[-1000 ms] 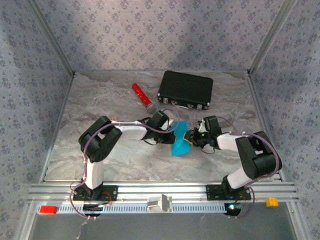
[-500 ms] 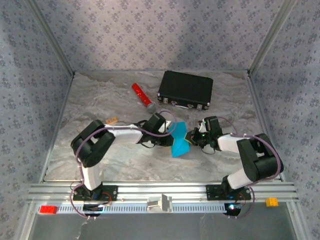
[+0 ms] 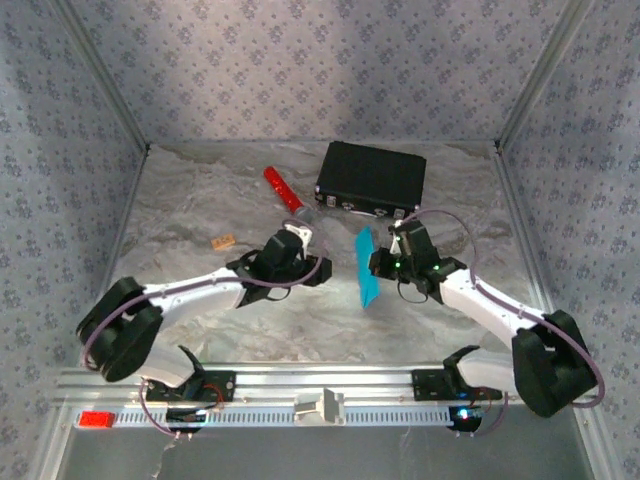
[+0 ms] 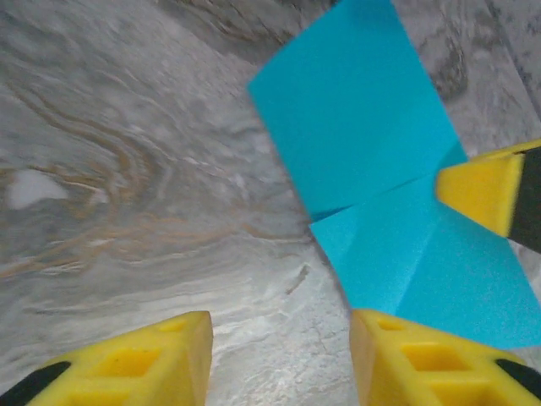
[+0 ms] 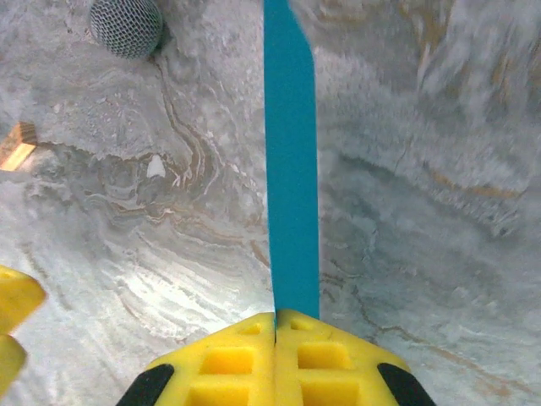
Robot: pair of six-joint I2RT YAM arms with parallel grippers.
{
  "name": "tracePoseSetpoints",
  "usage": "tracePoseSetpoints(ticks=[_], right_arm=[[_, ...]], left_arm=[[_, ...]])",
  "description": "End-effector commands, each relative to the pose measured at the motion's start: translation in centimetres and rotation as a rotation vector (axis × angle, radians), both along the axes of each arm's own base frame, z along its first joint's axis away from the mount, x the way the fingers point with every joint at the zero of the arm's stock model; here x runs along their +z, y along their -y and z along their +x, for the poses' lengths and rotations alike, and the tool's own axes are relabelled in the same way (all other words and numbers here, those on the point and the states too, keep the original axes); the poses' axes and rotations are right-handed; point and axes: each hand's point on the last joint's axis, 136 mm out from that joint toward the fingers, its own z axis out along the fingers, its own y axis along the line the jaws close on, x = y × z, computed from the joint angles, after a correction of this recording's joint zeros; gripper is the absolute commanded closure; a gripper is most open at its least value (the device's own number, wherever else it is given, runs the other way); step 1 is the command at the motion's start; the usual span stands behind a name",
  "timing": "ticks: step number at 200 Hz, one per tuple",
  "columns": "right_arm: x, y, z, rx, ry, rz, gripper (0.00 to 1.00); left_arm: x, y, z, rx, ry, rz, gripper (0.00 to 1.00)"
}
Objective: Fold a paper plane with a square sheet of paper (pick it up from the middle)
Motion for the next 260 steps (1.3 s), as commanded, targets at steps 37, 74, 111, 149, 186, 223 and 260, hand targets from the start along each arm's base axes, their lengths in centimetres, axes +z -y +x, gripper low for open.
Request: tracePoseSetpoints(ticks=[37,74,111,149,186,223,260], right_arm=[[3.1,4.6,0.3,-0.094,0.166,-0.597,0.97],[4.2,6.0,0.3,-0.155,0.188,-0.880,0.97],[3.3,4.6,0.5,-0.127,0.175,-1.048,0.97],[-0.5,-0.8,0.2,0.036,0.134,-0.980,0.97],[-3.3,-5.2,-0.3,0.148,0.072,-0.888,0.96],[-3.6,-9.3,-0.3,0.218,0.051,-0.812,0.93],[-3.9,-12.7,-0.6,0.282,-0.038,-0.556,0.83]], left_arm=[[3.4,-6.1,1.3,0.221,0.158,0.009,0.18],[4.0,-9.0,1.4,0.296,0.177,0.045,0.00],[4.6,-11.8,1.1,0.386,0.198,0.047,0.00],[5.9,-16.8,0.2,0.594,0.251,-0.028,0.00],[6.2,-20.1,-1.2,0.683,0.277,-0.047,0.01],[5.9,-21.1,-1.7,0.707,0.255,-0.040,0.02],[5.8,-19.9,-1.4,0.659,0.240,-0.054,0.11]])
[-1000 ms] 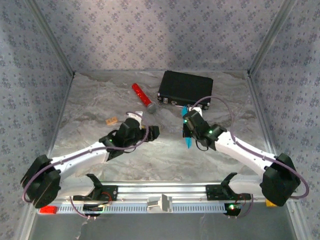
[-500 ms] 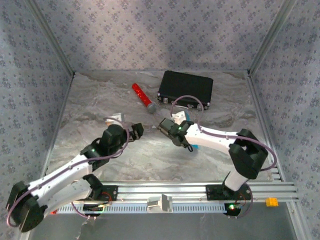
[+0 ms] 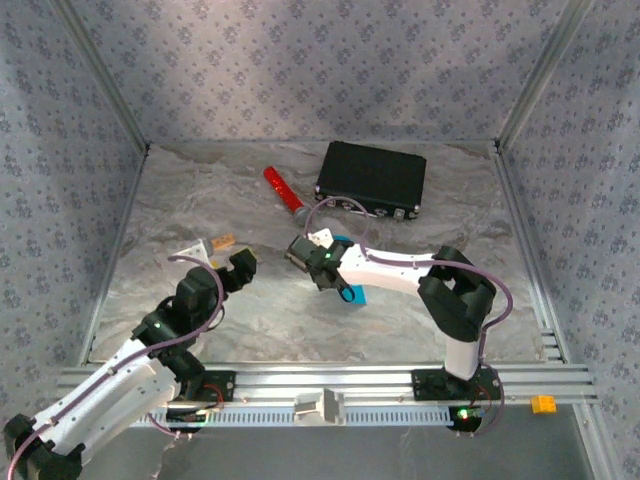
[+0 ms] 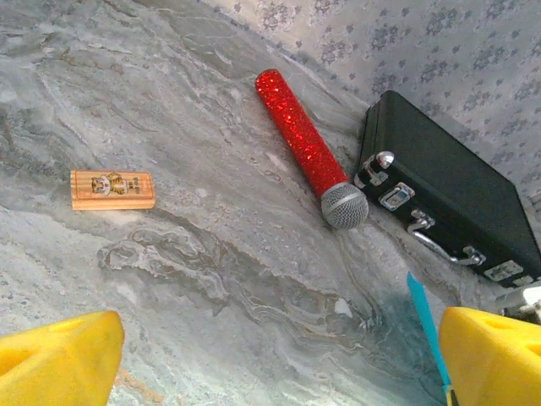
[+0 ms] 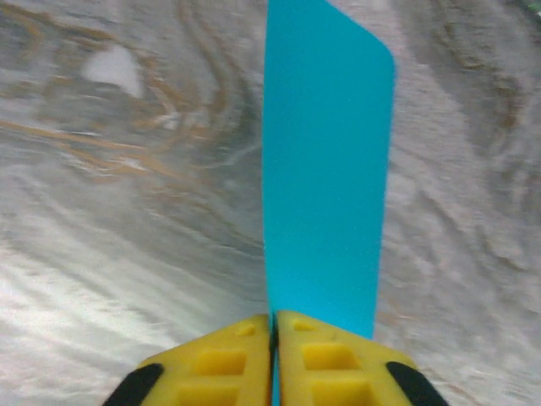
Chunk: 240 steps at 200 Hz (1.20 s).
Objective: Fold a paper plane with a square sheet of paper (pick it up from the middle)
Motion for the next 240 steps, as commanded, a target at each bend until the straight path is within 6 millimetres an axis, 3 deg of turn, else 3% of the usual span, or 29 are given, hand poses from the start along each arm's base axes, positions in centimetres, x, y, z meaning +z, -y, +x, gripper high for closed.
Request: tracePoseSetpoints(ticks=[1,16,19,46,89,125,174,240], right_arm=[[0.1,-2.8,-0.4,0.029,-0.107,0.194,0.83],[1.7,-3.9,-0.2,0.036,-0.117,0.360,0.70],[1.1,-3.5,-0.6,0.036,-0.135,0.374,0.68],[3.2,-1.8,0.0,0.004,-0.149,0.593,0.59],[2.7,4.1,1.0,-0.182,-0.189,0.836,0.67],[0.7,6.9,0.8,-0.279,-0.256,0.949,0.78],[-1.1,6.1,0.3,-0.266,-0.352,0.983,0.88],[-3.5,4.6,0.0,-0.246,-0.460,0.987,0.93]], left_arm=[[-0.5,0.5,0.1,-0.023,-0.021,0.006,0.11],[-0.7,1.3,0.3,-0.061,-0.041,0.017,0.21],[-0.7,1.5,0.4,-0.068,-0.046,0.018,0.23],[-1.2,3.9,1.0,-0.162,-0.085,0.015,0.37],[-3.4,8.8,2.1,-0.327,-0.220,-0.022,0.58],[-5.6,13.0,2.7,-0.430,-0.338,-0.140,0.65],[-7.7,17.7,3.1,-0.559,-0.457,-0.252,0.71],[-9.4,19.0,3.4,-0.556,-0.520,-0.258,0.71]])
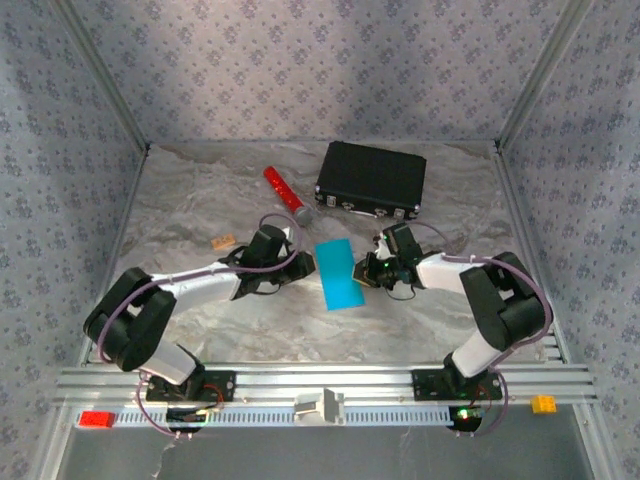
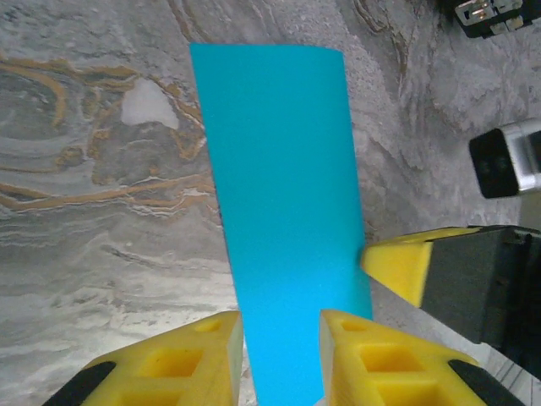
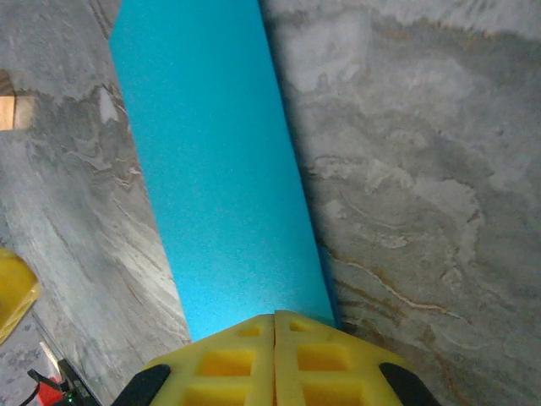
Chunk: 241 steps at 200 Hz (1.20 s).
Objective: Fold a paper plane with a square sheet of paper (pick it up from the middle)
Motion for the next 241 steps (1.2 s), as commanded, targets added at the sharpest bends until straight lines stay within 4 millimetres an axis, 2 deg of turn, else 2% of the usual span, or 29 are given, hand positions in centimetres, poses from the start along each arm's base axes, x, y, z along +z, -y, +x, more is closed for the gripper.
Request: tracePoseSetpoints(ticks=[1,17,59,75,150,199,241], right_arm=[[0.2,-1.2,0.2,0.035,-0.016,0.048,0.92],[-0.6,-1.0,-0.2,0.037,-0.042,0.034,0.93],[-4.1,1.5,-2.1,-0.050,-0.178,-0.064,0.94],[-4.6,1.8,-2.6,-0.082,-0.207,-0.063,0.94],[-4.7,2.2,-2.9,-0.119,-0.221,-0.078,0.95],[-4.9,2.5,-3.0,-0.127,-0.230,-0.092,0.95],[-5.0,2.5,-3.0,-0.129,-0.235,-0.098,0.95]], left_arm=[[1.1,1.4,0.3,-0.021,0.004,-0.047,0.71],[0.9,1.4,0.4,-0.020,-0.003,-0.041,0.70],[0.0,2.2,0.4,-0.045,-0.040,-0.041,0.68],[-0.6,2.5,0.4,-0.049,-0.060,-0.045,0.68],[-3.2,4.0,-0.1,-0.066,-0.144,-0.065,0.72],[-5.0,3.5,-0.7,-0.056,-0.194,0.005,0.73],[-5.3,4.3,-1.0,-0.071,-0.202,-0.022,0.75]])
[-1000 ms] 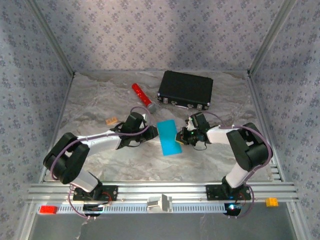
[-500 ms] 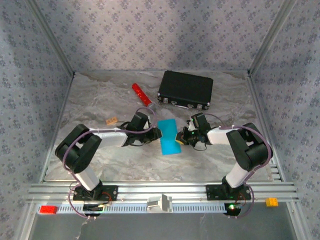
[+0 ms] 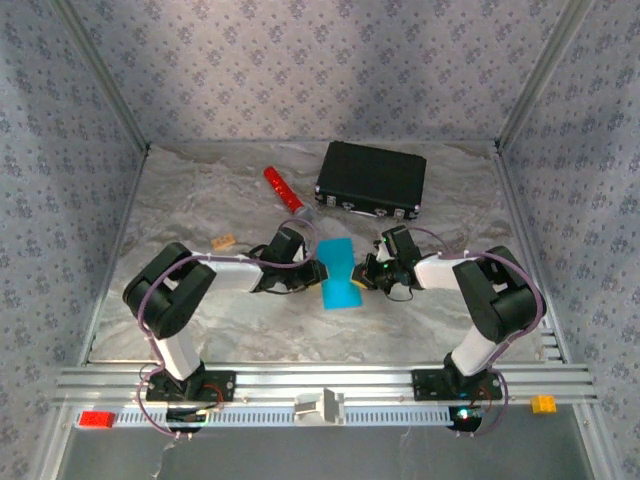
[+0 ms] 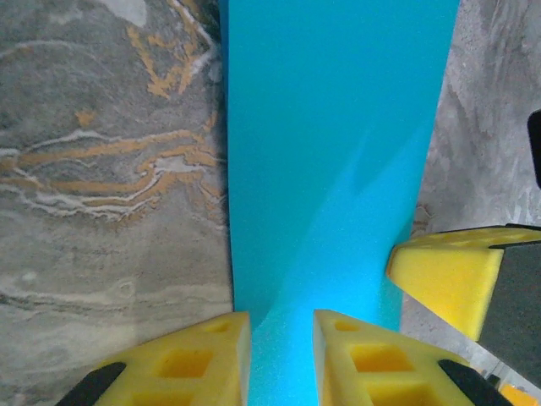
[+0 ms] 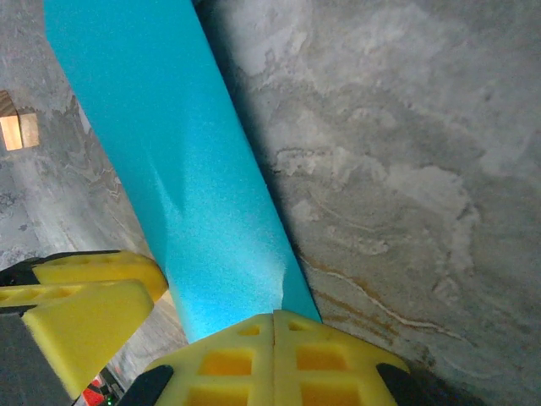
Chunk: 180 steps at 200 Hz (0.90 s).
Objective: Fold a paper plane with a square sheet of paper (pick it up from the middle)
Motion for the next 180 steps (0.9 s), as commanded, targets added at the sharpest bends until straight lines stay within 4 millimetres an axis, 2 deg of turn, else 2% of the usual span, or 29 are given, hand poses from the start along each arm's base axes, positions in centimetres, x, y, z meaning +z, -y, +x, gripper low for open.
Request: tracePoseSetpoints(ticks=[1,38,93,111,180], right_arm=[[-3.8,2.7,-2.7,-0.052,-0.147,-0.145,0.95],[-3.7,2.7,-2.8,-0.051,-0.147,-0.148,0.95],[-3.7,2.7,-2.8,-0.052,-0.143,-0.150,0.95],[-3.8,2.8,-2.8,-0.055,-0.145,-0.156,0.95],[-4.0,3.0,-3.0,-0.052,-0.149,-0.171,0.95]], left_arm=[[-0.3,0.8,-0.2,-0.012,-0.015,-0.014,0.75],[-0.7,0.7,-0.1,-0.001,-0.027,0.000,0.73],[1.0,-0.5,0.0,0.036,0.023,0.040,0.69],[1.0,-1.0,-0.1,0.038,0.023,0.064,0.69],[0.2,0.5,-0.2,-0.004,-0.007,0.016,0.69]])
